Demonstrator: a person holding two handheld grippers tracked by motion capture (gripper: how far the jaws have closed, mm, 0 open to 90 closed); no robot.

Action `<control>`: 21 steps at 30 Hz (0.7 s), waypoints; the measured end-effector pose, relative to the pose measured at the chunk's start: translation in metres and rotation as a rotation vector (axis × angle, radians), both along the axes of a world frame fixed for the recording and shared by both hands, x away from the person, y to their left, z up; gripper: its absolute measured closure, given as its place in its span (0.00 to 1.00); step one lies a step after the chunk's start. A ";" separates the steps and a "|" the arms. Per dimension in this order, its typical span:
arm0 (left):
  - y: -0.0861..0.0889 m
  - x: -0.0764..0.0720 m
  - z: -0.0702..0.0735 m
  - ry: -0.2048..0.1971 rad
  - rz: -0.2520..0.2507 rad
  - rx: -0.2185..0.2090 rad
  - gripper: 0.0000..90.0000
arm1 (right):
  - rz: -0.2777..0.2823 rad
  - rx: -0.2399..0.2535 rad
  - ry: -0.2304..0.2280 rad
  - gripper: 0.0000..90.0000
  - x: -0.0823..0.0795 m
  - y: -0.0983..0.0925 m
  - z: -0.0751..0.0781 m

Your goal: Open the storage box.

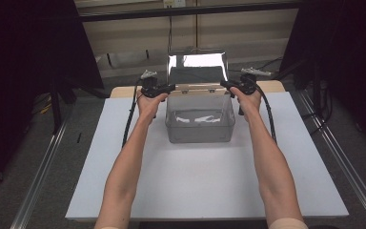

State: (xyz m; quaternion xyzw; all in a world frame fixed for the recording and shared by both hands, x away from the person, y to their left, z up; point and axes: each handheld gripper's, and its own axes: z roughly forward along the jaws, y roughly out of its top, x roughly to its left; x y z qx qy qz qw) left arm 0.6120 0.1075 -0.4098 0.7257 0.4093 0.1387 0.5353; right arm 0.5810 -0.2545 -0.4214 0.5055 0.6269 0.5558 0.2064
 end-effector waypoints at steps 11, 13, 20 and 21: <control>-0.002 0.001 0.001 0.032 0.016 -0.006 0.62 | 0.003 0.008 0.018 0.68 0.001 -0.001 -0.001; -0.002 0.001 0.001 0.036 0.024 -0.003 0.60 | 0.000 0.016 0.028 0.68 0.001 -0.001 -0.001; -0.002 0.001 0.000 0.044 0.000 0.010 0.58 | -0.022 0.028 0.056 0.63 0.001 -0.003 -0.005; -0.004 0.001 -0.002 0.051 -0.016 -0.009 0.65 | 0.022 0.065 0.039 0.71 0.002 -0.002 -0.004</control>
